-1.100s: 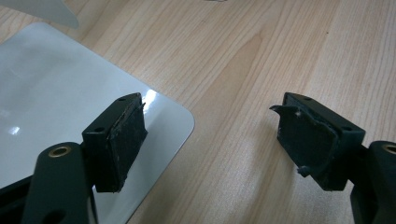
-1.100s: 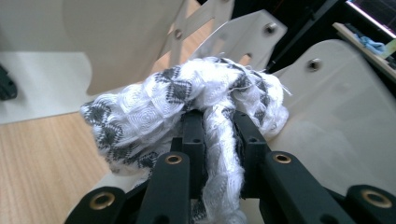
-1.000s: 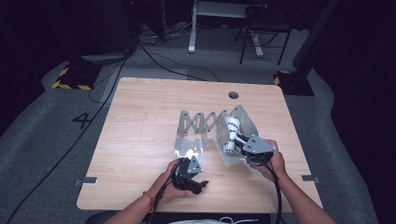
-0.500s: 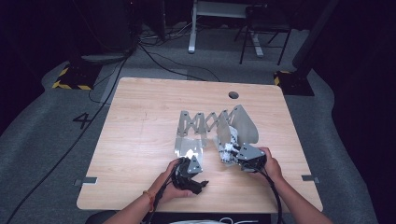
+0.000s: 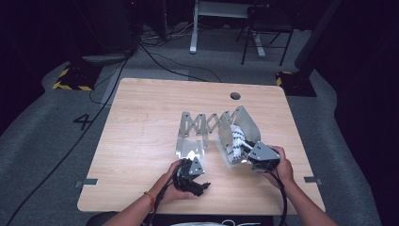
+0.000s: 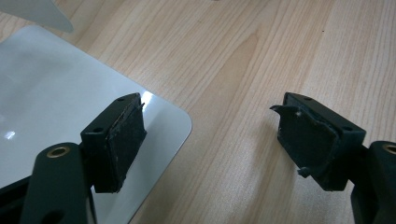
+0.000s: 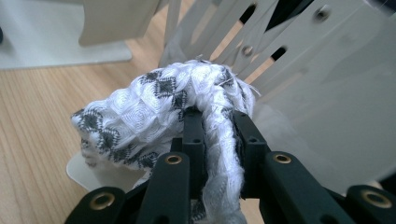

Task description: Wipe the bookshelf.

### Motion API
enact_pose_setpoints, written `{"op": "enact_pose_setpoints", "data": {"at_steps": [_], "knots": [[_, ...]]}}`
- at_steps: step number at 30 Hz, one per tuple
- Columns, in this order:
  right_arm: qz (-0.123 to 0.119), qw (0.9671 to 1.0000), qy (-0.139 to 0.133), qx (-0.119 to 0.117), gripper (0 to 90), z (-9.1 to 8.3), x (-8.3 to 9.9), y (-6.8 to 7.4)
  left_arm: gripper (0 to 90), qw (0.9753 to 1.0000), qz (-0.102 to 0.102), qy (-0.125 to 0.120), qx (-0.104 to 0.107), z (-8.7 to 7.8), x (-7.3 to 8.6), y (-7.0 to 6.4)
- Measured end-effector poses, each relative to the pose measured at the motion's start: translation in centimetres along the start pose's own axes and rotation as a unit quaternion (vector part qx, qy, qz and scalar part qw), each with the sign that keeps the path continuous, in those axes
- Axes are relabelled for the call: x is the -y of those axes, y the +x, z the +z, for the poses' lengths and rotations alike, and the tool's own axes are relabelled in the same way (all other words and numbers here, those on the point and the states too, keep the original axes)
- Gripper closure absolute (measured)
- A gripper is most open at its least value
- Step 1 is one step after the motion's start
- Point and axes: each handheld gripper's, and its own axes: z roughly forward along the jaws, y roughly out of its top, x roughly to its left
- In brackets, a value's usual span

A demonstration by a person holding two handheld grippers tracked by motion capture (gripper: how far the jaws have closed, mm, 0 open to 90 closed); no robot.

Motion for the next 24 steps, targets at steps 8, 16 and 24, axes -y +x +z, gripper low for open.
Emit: {"op": "enact_pose_setpoints", "data": {"at_steps": [8, 16, 24], "knots": [[0.009, 0.9966, -0.051, 0.064, 78.4, -3.0, -1.6, -1.2, 22.9, 1.0, 0.002, -0.001, 0.001, 0.0, 0.0, 0.0], [0.021, 0.9918, -0.083, 0.095, 78.4, -4.8, -2.3, -2.0, 22.8, 1.0, 0.002, -0.001, 0.002, 0.0, 0.0, 0.0], [-0.002, 0.9968, -0.055, 0.057, 78.3, -2.9, -1.4, -0.8, 22.8, 1.0, 0.003, -0.003, 0.004, 0.0, 0.0, -0.1]]}}
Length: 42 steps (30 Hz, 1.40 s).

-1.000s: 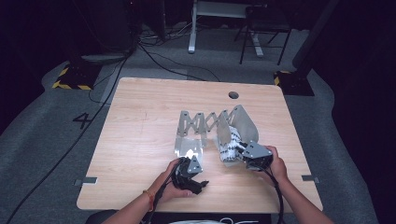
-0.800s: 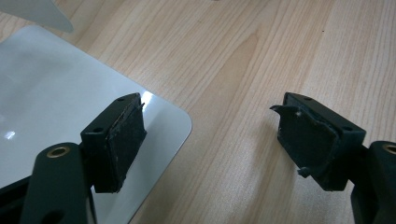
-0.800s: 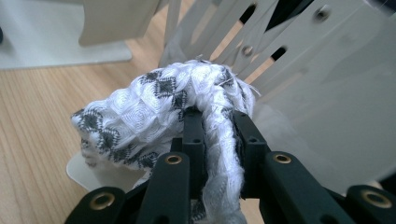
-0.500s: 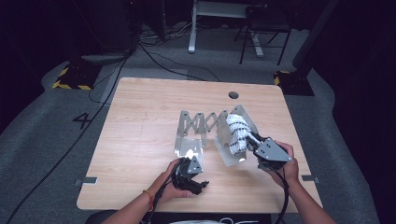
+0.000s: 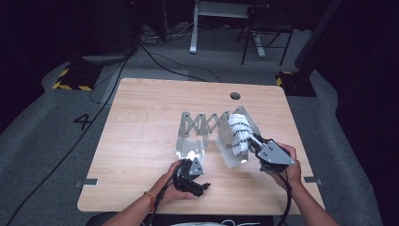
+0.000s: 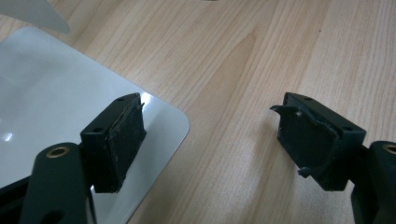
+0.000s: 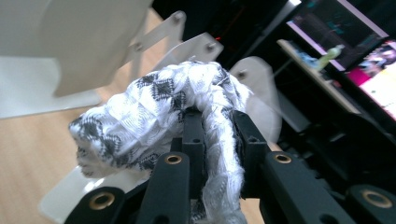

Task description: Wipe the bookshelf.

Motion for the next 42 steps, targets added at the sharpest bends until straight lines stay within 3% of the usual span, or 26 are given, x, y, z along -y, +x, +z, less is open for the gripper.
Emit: {"op": "enact_pose_setpoints", "data": {"at_steps": [3, 10, 17, 23, 29, 30, 31, 36, 42], "knots": [[-0.017, 0.9993, 0.017, -0.029, 78.3, 1.1, 0.5, 1.2, 22.8, 1.0, 0.0, 0.0, 0.0, 0.0, 0.0, 0.0], [-0.034, 0.9964, 0.043, -0.065, 78.3, 2.7, 1.5, 2.7, 22.8, 1.0, 0.001, 0.0, 0.0, 0.0, 0.0, 0.0], [-0.024, 0.9889, 0.092, -0.114, 78.2, 5.2, 3.3, 3.8, 22.7, 1.0, 0.002, 0.0, 0.0, 0.0, 0.0, 0.0], [-0.032, 0.984, 0.124, -0.124, 78.0, 6.5, 4.2, 4.6, 22.7, 1.0, 0.002, 0.0, 0.001, 0.0, 0.0, 0.0], [-0.029, 0.9895, 0.108, -0.091, 78.2, 5.9, 3.5, 3.9, 22.7, 1.0, 0.002, 0.0, 0.001, 0.0, 0.0, 0.0], [-0.023, 0.9919, 0.096, -0.08, 78.2, 5.3, 3.2, 3.5, 22.7, 1.0, 0.002, 0.0, 0.001, 0.0, 0.0, 0.0], [-0.023, 0.9919, 0.096, -0.08, 78.2, 5.3, 3.2, 3.5, 22.7, 1.0, 0.002, 0.0, 0.001, 0.0, 0.0, 0.0], [-0.017, 0.9976, 0.057, -0.034, 78.3, 3.4, 2.1, 2.0, 22.6, 1.0, 0.002, 0.001, 0.001, 0.0, 0.0, 0.0], [-0.011, 0.9997, 0.013, 0.019, 78.3, 1.2, 0.9, 0.4, 22.4, 1.0, 0.002, 0.001, 0.003, 0.0, 0.0, 0.0]]}}
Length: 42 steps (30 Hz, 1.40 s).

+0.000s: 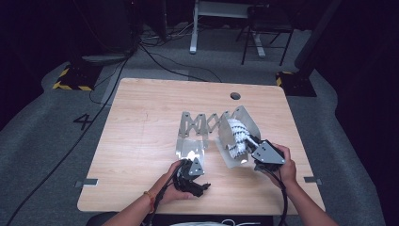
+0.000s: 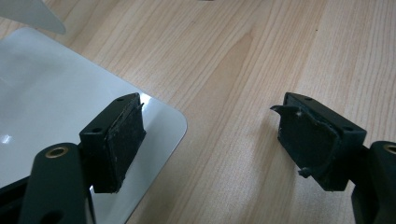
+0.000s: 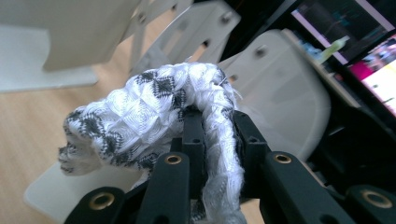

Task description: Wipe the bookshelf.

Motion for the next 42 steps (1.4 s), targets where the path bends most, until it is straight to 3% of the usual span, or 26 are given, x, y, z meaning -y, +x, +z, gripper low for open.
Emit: {"op": "enact_pose_setpoints", "data": {"at_steps": [9, 13, 18, 22, 27, 30, 33, 39, 42], "knots": [[0.021, 0.9964, -0.061, 0.055, 78.2, -2.9, -1.4, -1.5, 22.3, 1.0, -0.001, 0.001, 0.001, 0.0, 0.0, 0.0], [0.013, 0.9967, -0.06, 0.053, 78.2, -2.9, -1.5, -1.4, 22.2, 1.0, 0.0, 0.001, 0.002, 0.0, 0.0, 0.0], [0.002, 0.9992, -0.032, 0.025, 78.2, -1.3, -0.8, -0.5, 22.3, 1.0, 0.0, 0.001, 0.002, 0.0, 0.0, 0.0], [-0.011, 0.9998, -0.008, -0.017, 78.1, 0.3, 0.0, 0.6, 22.2, 1.0, 0.0, 0.001, 0.002, 0.0, 0.0, 0.0], [-0.01, 0.9976, 0.012, -0.067, 78.1, 1.7, 0.8, 1.9, 22.3, 1.0, -0.001, 0.0, 0.002, 0.0, 0.0, 0.0], [-0.027, 0.9957, 0.027, -0.085, 78.0, 2.5, 1.1, 2.8, 22.3, 1.0, -0.001, -0.001, 0.002, 0.0, 0.0, 0.0], [-0.032, 0.992, 0.051, -0.111, 77.9, 3.5, 1.7, 3.9, 22.2, 1.0, -0.001, -0.001, 0.002, 0.0, 0.0, -0.1], [-0.039, 0.9872, 0.084, -0.13, 77.2, 4.9, 2.7, 4.7, 22.2, 1.0, 0.001, -0.001, 0.003, 0.0, 0.0, 0.0], [-0.037, 0.9866, 0.095, -0.127, 77.0, 5.7, 3.2, 4.9, 22.2, 1.0, 0.001, -0.002, 0.003, 0.0, 0.0, 0.0]]}}
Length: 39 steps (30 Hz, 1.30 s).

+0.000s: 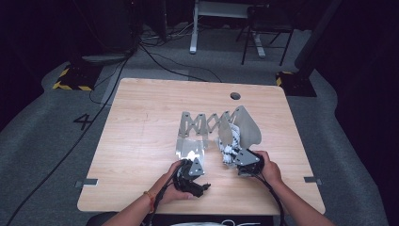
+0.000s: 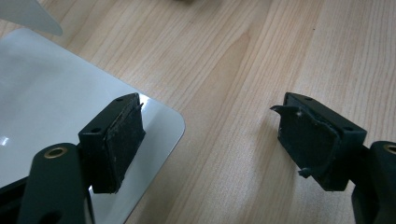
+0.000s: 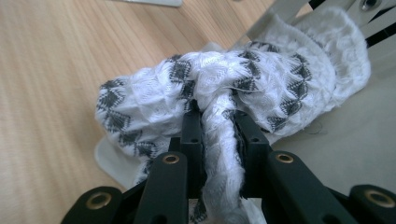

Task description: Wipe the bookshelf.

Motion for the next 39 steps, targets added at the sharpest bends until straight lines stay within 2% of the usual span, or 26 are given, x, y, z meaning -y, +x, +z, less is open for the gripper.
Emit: {"op": "enact_pose_setpoints", "data": {"at_steps": [3, 7, 11, 15, 19, 24, 27, 31, 37, 39], "knots": [[0.006, 1.0, 0.0, 0.005, 76.8, 0.3, -0.1, -0.3, 22.2, 1.0, 0.002, -0.001, 0.001, 0.0, 0.0, 0.0], [0.009, 0.9997, 0.003, 0.024, 75.9, 0.8, -0.2, -0.3, 22.1, 1.0, 0.001, -0.001, 0.003, 0.1, 0.0, 0.0], [0.007, 0.9996, 0.014, 0.022, 76.2, 1.4, -0.2, -0.5, 22.1, 1.0, 0.002, -0.001, 0.002, 0.1, 0.0, 0.0], [0.017, 0.9995, 0.026, 0.003, 77.0, 1.5, -0.1, -0.8, 22.0, 1.0, 0.002, -0.001, 0.001, 0.0, 0.0, 0.0], [0.025, 0.9983, 0.039, -0.036, 77.3, 0.9, -0.1, -1.4, 22.1, 1.0, 0.002, -0.001, 0.002, 0.1, 0.0, 0.0], [0.022, 0.9957, 0.051, -0.075, 77.5, -0.1, 0.3, -1.7, 22.0, 1.0, 0.001, -0.001, 0.002, 0.1, 0.0, 0.0], [0.02, 0.9972, 0.04, -0.059, 77.9, -0.9, 0.5, -1.8, 22.1, 1.0, 0.002, -0.001, 0.003, 0.1, 0.0, 0.0], [0.017, 0.9998, 0.012, -0.004, 78.0, -1.5, 0.1, -2.1, 21.8, 1.0, 0.004, 0.0, 0.004, 0.1, -0.1, 0.0], [0.019, 0.9986, -0.022, 0.045, 77.9, -1.1, -0.6, -1.7, 21.7, 1.0, 0.004, 0.0, 0.005, 0.1, -0.1, 0.1], [0.012, 0.9985, -0.021, 0.049, 77.6, -0.6, -0.9, -1.5, 21.7, 1.0, 0.004, 0.0, 0.005, 0.1, -0.1, 0.1]]}}
